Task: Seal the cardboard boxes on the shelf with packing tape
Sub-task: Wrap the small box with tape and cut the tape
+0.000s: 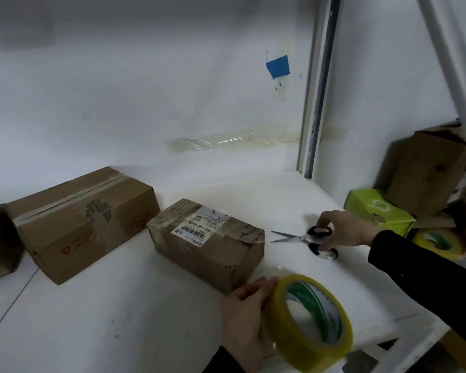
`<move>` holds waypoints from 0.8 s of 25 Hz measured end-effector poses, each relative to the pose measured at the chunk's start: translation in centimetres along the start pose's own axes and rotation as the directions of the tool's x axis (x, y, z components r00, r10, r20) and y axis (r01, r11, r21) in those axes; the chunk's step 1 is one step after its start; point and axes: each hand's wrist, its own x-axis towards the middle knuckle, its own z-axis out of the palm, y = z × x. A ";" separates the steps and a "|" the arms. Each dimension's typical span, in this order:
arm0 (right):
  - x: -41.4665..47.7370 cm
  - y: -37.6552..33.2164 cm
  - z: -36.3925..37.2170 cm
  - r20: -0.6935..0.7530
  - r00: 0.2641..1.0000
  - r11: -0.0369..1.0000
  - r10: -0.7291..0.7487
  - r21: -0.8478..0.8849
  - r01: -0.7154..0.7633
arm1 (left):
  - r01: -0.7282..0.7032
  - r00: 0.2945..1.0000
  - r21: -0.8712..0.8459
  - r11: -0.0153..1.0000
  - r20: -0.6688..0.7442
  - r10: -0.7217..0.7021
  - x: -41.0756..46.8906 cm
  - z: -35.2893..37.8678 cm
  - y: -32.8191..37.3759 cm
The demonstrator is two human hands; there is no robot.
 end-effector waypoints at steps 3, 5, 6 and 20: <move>-2.9 -1.1 -0.9 -0.306 0.951 0.970 -0.045 0.215 0.115 | -0.023 1.000 -0.040 0.999 -0.007 0.023 0.0 1.0 -0.6; -6.3 -3.3 -1.3 -0.398 0.916 0.863 -0.053 0.444 0.242 | -0.031 0.999 -0.071 0.997 -0.010 0.030 0.1 1.8 -0.7; -8.0 -4.6 -1.4 -0.378 0.921 0.834 -0.093 0.476 0.280 | -0.046 0.999 -0.073 0.996 -0.010 0.045 0.1 2.4 -0.7; -5.3 -1.9 0.7 -0.034 0.970 0.846 0.239 0.498 -0.191 | -0.412 0.879 0.628 0.661 0.083 0.469 2.4 9.2 -2.6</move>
